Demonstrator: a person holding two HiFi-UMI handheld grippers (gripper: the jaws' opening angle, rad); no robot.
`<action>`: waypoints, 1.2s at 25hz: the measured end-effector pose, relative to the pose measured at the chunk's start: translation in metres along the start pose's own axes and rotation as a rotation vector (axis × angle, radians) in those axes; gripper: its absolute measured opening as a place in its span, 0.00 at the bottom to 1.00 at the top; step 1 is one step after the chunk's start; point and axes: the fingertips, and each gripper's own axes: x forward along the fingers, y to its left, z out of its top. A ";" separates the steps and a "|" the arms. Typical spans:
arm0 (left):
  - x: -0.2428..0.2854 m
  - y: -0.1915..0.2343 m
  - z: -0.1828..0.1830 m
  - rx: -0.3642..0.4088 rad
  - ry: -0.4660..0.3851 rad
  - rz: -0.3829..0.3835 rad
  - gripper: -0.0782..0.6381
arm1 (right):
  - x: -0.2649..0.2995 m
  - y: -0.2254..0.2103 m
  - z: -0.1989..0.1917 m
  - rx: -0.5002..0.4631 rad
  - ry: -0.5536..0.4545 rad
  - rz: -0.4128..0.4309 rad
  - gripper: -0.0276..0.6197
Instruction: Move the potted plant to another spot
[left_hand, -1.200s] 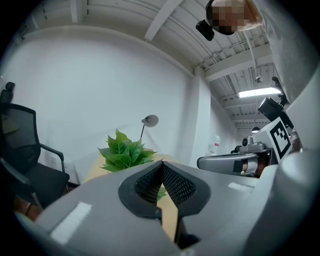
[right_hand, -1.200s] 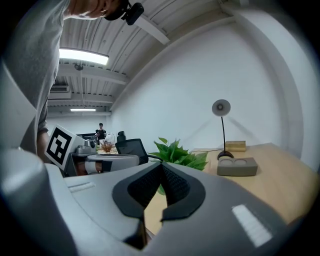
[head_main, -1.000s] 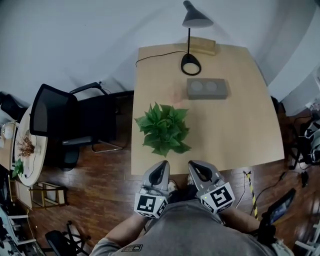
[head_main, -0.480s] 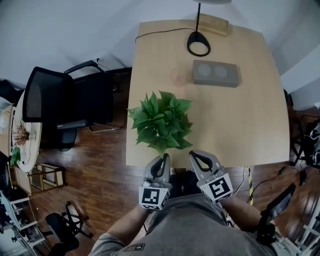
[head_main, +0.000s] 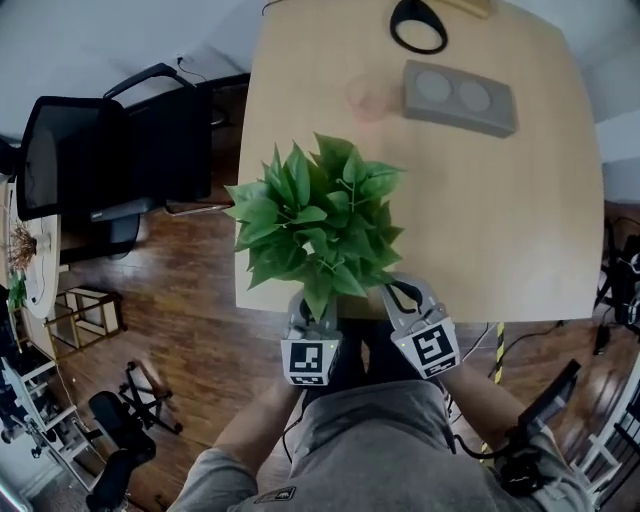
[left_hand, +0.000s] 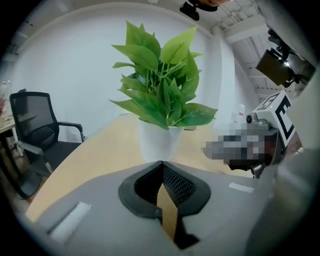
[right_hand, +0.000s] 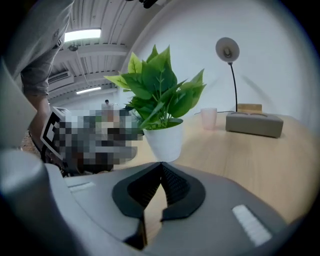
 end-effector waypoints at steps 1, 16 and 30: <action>0.001 0.002 -0.001 0.006 -0.003 0.006 0.11 | 0.003 -0.001 -0.002 -0.002 0.003 0.003 0.05; 0.023 0.027 0.021 0.139 -0.047 -0.059 0.44 | 0.044 -0.010 0.010 -0.142 0.008 0.132 0.52; 0.056 0.022 0.040 0.444 -0.045 -0.338 0.59 | 0.077 -0.018 0.024 -0.262 0.032 0.232 0.60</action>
